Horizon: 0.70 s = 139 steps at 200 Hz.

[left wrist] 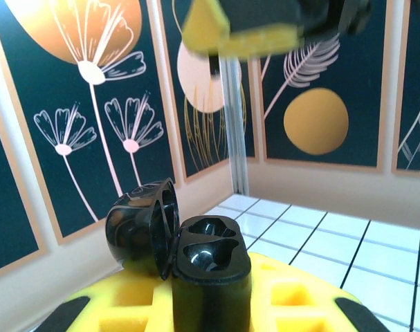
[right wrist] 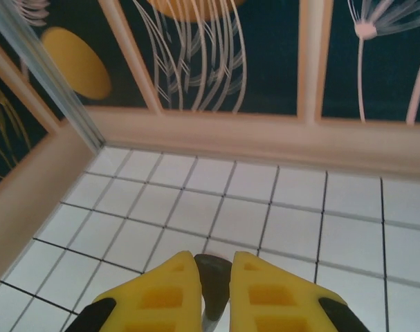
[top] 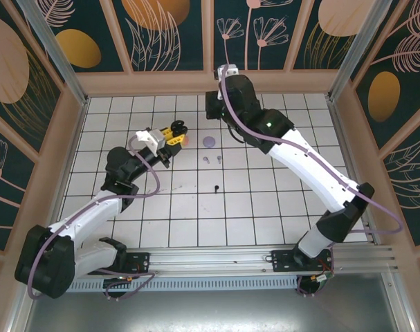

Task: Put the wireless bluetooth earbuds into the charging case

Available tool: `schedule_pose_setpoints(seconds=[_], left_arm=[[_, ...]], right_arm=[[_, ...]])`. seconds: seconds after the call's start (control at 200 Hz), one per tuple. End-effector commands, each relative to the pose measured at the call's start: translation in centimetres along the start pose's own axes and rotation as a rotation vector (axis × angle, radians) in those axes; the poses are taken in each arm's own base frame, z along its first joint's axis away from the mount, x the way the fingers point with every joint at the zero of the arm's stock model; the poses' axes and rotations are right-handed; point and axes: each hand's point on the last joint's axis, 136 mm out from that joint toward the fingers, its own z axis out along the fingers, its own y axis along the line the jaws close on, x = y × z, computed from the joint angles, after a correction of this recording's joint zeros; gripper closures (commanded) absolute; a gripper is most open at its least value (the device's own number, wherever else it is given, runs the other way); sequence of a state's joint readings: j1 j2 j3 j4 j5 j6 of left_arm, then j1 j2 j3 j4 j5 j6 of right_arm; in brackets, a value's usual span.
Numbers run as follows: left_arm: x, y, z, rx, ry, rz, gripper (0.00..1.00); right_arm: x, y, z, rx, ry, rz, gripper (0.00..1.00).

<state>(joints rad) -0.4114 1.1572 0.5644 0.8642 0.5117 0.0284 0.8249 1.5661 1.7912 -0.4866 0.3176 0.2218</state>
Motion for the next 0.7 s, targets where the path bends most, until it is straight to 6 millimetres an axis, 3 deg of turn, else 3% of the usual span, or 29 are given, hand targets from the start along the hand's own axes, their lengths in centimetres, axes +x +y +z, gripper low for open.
schedule_pose_setpoints(seconds=[0.0, 0.36, 0.541, 0.691], left_arm=[[-1.3, 0.1, 1.2, 0.008, -0.013, 0.127, 1.00], [-3.5, -0.9, 3.6, 0.093, -0.038, 0.237, 1.00], [-4.8, -1.2, 3.8, 0.109, -0.063, 0.249, 1.00], [-4.6, -1.3, 3.8, 0.112, -0.060, 0.244, 1.00]], right_arm=[[-2.6, 1.8, -2.1, -0.116, -0.140, -0.065, 0.86], [-1.3, 4.2, -3.4, -0.296, -0.241, -0.153, 0.87], [-0.6, 4.7, -3.0, -0.331, -0.220, -0.118, 0.87], [-0.1, 5.1, -2.9, -0.362, -0.203, -0.089, 0.87]])
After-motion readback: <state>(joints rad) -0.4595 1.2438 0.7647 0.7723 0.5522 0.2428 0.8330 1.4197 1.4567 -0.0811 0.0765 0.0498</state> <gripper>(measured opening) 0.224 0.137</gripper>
